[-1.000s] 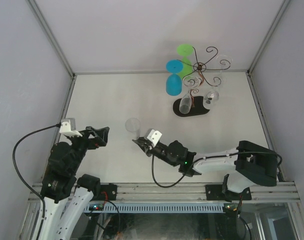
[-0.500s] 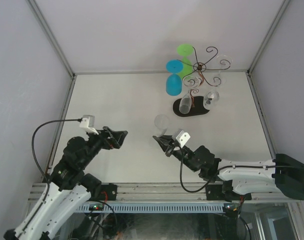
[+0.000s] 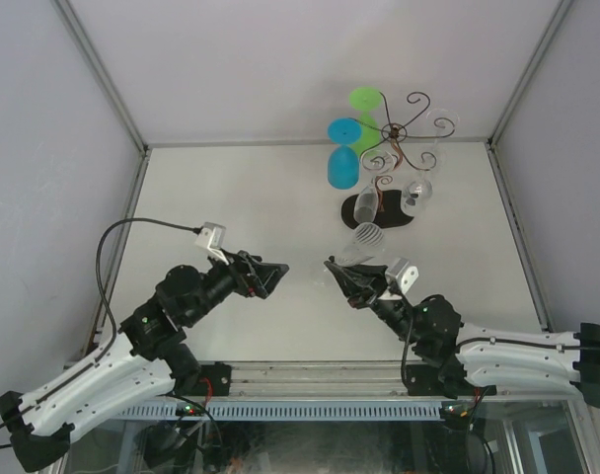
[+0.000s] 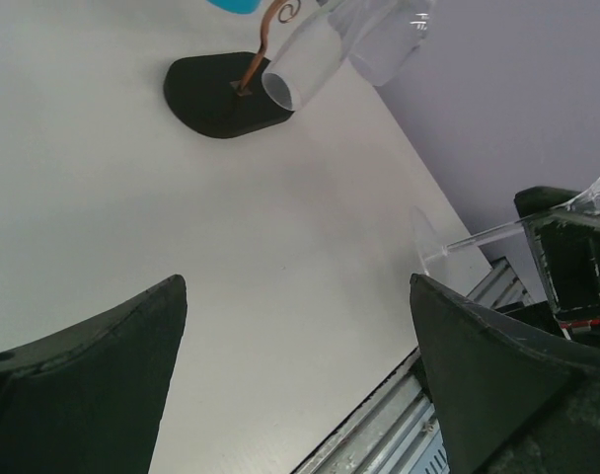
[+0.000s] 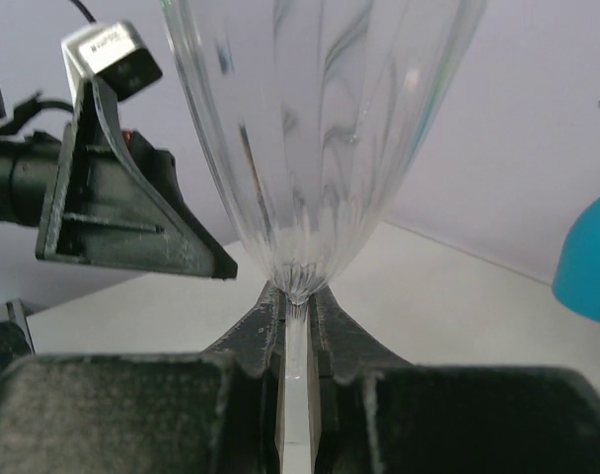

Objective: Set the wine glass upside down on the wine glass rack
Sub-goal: Pick up the wine glass at the center of the board, then adjust the wine glass.

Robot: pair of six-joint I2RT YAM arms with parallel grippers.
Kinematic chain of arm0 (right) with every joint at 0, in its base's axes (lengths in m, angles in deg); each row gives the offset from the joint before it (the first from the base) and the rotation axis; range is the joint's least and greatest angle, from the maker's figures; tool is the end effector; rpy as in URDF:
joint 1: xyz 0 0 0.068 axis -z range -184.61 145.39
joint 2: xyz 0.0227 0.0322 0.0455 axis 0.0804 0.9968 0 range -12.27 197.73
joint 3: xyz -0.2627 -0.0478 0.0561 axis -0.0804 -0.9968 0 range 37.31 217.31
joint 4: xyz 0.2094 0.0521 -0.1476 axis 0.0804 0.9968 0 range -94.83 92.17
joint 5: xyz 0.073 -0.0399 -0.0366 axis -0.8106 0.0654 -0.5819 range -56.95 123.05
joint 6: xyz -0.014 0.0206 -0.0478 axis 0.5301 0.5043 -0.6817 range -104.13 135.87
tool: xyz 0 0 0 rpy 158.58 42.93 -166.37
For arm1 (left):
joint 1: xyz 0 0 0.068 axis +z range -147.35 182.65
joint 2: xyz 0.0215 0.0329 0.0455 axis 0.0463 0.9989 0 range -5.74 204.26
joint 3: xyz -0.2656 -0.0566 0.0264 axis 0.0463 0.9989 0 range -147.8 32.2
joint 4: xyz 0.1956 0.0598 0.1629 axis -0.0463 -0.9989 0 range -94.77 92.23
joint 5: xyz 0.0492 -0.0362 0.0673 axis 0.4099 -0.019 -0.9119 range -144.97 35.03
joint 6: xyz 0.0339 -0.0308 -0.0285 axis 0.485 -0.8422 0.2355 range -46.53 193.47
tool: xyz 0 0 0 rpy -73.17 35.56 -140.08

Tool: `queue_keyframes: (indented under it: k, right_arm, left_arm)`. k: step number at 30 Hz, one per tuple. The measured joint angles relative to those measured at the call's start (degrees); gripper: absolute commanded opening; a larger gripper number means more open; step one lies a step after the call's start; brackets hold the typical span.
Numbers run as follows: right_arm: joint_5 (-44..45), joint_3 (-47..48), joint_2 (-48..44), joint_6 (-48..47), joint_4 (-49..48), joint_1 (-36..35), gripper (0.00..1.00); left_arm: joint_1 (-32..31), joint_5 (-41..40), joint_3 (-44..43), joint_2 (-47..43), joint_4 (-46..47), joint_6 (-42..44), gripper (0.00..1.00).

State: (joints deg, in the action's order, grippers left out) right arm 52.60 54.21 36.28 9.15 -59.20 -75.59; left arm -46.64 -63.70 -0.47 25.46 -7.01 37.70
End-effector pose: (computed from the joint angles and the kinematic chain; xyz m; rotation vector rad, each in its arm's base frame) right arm 0.0713 0.1705 0.2754 -0.5088 1.1251 0.7809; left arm 0.0991 -0.1070 0.3018 0.0927 1.8012 -0.9605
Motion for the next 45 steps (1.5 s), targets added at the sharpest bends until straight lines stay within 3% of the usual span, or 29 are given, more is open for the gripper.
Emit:
queue_keyframes:
  k: [9, 31, 37, 45]
  right_arm:
    - [-5.55, 0.13, -3.96, 0.33, -0.76, 4.87, 0.00]
    - [-14.82, 5.07, 1.86, 0.04, -6.40, 8.02, 0.00]
    - [-16.98, 5.84, 3.39, 0.07, -7.76, 8.02, 0.00]
    - [-19.32, 6.56, 5.25, 0.07, -8.04, 7.85, 0.00]
  left_arm:
    - [-2.40, 3.58, -0.15, 2.56, 6.34, -0.22, 0.95]
    - [-2.69, 9.77, -0.17, 2.45, 11.45, -0.39, 0.93]
    - [-2.71, 11.39, -0.20, 3.54, 14.08, -1.33, 0.87]
    - [-2.71, 12.52, -1.22, 6.19, 16.15, -1.81, 0.71]
